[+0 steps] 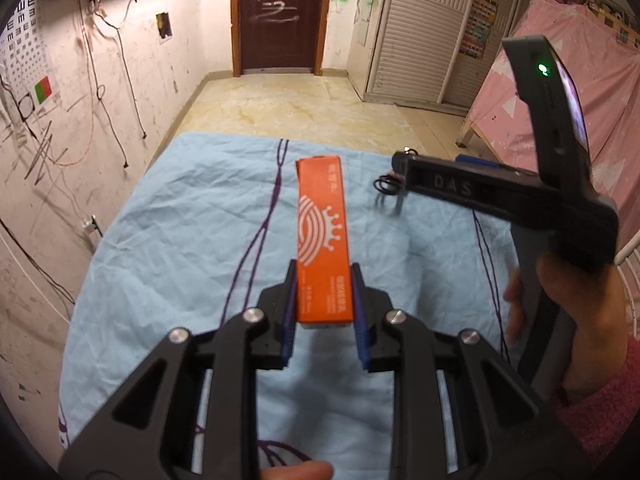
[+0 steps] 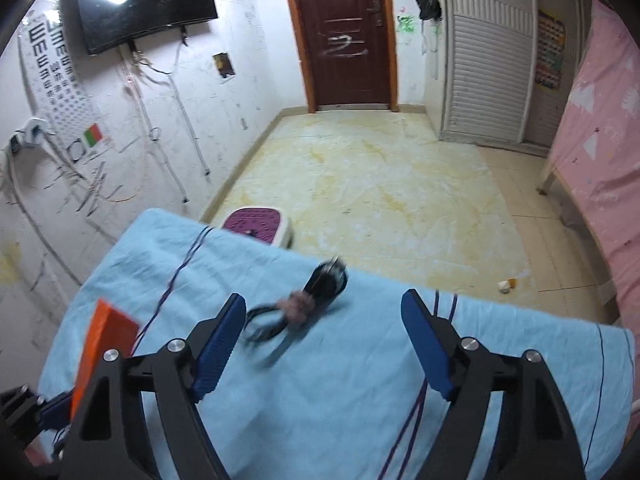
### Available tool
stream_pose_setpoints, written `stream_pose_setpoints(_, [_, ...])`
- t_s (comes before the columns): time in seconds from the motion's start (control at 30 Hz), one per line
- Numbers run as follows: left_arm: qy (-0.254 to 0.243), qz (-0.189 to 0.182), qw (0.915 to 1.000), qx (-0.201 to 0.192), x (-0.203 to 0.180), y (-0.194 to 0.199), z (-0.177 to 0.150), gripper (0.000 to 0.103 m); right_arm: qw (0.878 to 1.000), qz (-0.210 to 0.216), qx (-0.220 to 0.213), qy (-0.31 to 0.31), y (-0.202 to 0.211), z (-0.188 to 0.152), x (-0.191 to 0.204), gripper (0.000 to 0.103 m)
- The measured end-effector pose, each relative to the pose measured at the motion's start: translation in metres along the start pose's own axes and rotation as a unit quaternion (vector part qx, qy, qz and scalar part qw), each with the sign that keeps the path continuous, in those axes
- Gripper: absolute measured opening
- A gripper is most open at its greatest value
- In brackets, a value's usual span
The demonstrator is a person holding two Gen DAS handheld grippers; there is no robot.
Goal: Collect trash
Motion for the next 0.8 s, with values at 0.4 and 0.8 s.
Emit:
stream_pose_setpoints(0.4, [0.013,-0.007,0.9997,0.017,0.012,-0.018,0.006,0.022,0.998,-0.051,0.031,0.033,-0.045,0.006,-0.001,0.024])
stream_pose_setpoints(0.8, [0.006,-0.003,1.0000,0.004,0.007,-0.009,0.004,0.022,1.000,-0.020,-0.003,-0.003,-0.010,0.006,-0.017,0.014])
Point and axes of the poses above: each gripper's, at about its wrist camera, not at the fingertips, and y roughly against the way its jaws point, x to its left, z to its top, the point moved 10 cm from there along -y, roughly the way its jaws point, and after that the axes turned 12 degrees about y, right-handed, at the moved point
